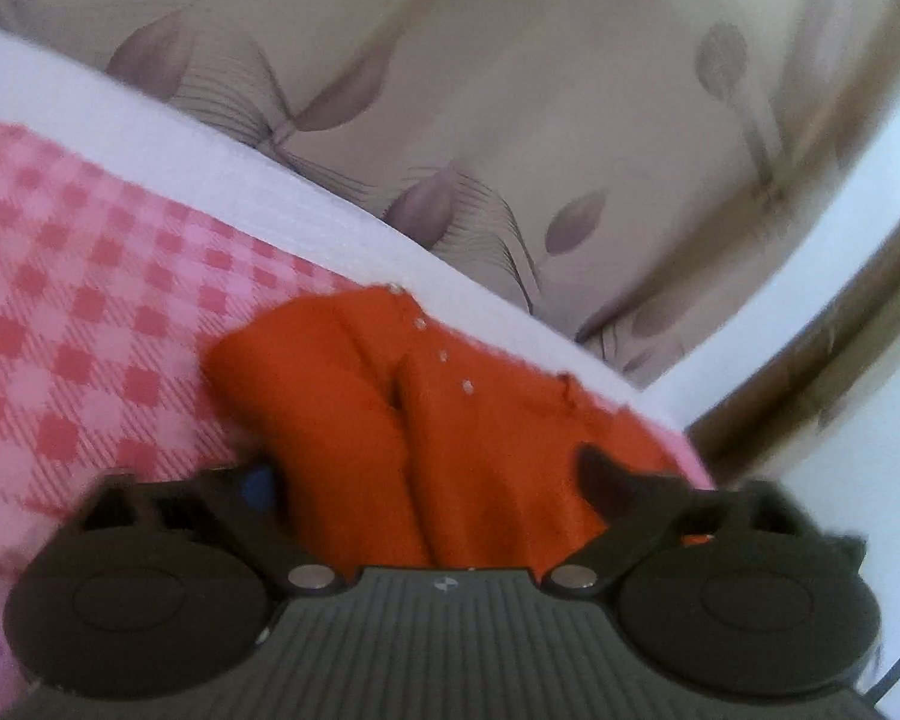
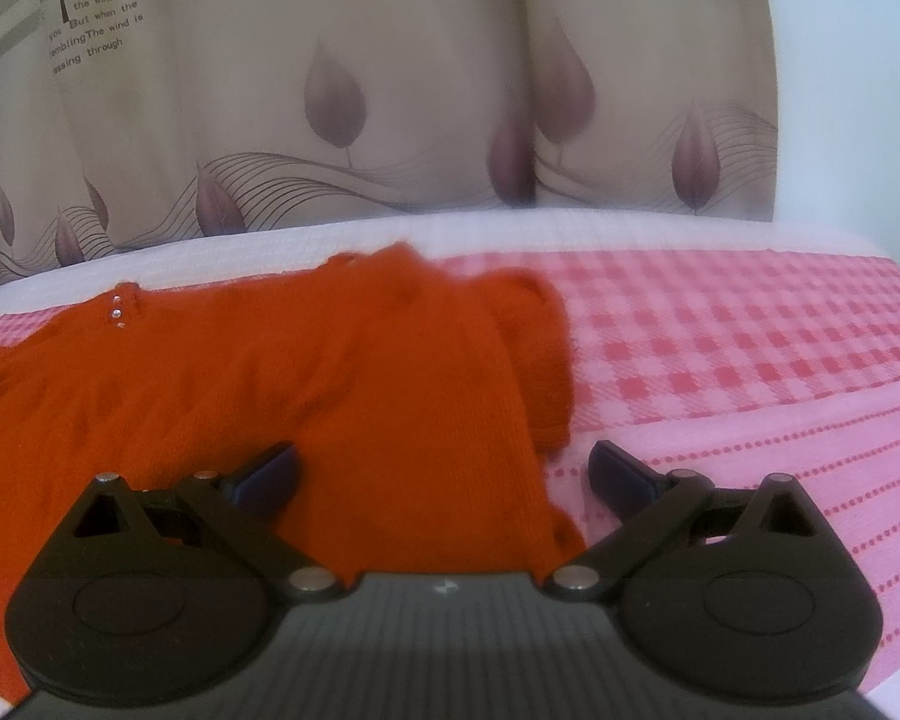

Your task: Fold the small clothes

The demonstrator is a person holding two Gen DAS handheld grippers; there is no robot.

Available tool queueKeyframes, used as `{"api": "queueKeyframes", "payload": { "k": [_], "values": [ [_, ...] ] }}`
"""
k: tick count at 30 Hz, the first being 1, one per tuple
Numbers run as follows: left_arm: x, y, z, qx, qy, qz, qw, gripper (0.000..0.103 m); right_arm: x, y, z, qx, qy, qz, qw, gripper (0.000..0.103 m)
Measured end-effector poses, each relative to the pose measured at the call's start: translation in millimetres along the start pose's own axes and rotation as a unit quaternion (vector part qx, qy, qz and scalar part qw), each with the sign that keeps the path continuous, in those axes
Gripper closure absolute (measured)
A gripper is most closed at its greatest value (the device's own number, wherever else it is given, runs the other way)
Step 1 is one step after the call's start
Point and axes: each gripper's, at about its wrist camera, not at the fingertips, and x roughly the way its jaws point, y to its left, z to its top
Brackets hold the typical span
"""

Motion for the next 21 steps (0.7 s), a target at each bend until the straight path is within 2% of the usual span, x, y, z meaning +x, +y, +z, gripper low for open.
{"api": "queueKeyframes", "payload": {
  "k": [1, 2, 4, 5, 7, 9, 10, 12, 14, 15, 16, 18, 21],
  "values": [
    [4, 4, 0, -0.009, 0.007, 0.002, 0.9999, 0.07, 0, 0, 0, 0.0, 0.0, 0.0, 1.0, 0.0],
    [7, 9, -1, -0.026, 0.016, 0.001, 0.9995, 0.075, 0, 0, 0, 0.001, -0.001, -0.001, 1.0, 0.0],
    [7, 9, -2, -0.028, 0.02, -0.009, 0.9994, 0.075, -1, 1, 0, 0.001, -0.001, -0.002, 1.0, 0.0],
    [8, 5, -3, -0.015, 0.024, -0.007, 0.9996, 0.073, -1, 1, 0, 0.001, -0.001, -0.003, 1.0, 0.0],
    [10, -1, -4, 0.006, 0.023, -0.013, 0.9996, 0.044, -1, 0, 0, 0.002, -0.002, -0.003, 1.0, 0.0],
    [10, -8, -5, 0.03, 0.026, -0.033, 0.9987, 0.025, -1, 0, 0, 0.002, -0.001, -0.004, 1.0, 0.0],
    [12, -12, -6, 0.044, 0.028, -0.034, 0.9981, 0.02, -1, 0, 0, 0.002, -0.001, -0.004, 1.0, 0.0],
    [15, -20, -9, 0.069, 0.027, -0.023, 0.997, 0.02, -1, 1, 0, 0.001, -0.002, -0.005, 1.0, 0.0],
    [16, -25, -11, 0.073, 0.02, -0.003, 0.9971, 0.032, -1, 1, 0, 0.001, -0.001, -0.006, 1.0, 0.0],
    [17, -25, -12, 0.073, 0.015, 0.02, 0.997, 0.06, -1, 1, 0, 0.001, -0.001, -0.006, 1.0, 0.0],
    [18, -25, -12, 0.07, 0.015, 0.038, 0.9967, 0.078, -1, 1, 0, 0.002, -0.001, -0.006, 1.0, 0.0],
    [18, -26, -15, 0.068, 0.01, 0.048, 0.9965, 0.078, -1, 2, 0, 0.002, 0.0, -0.007, 1.0, 0.0],
    [20, -41, -22, 0.111, -0.004, 0.083, 0.9903, 0.078, -1, 2, 0, 0.001, 0.0, -0.008, 1.0, 0.0]
  ]
}}
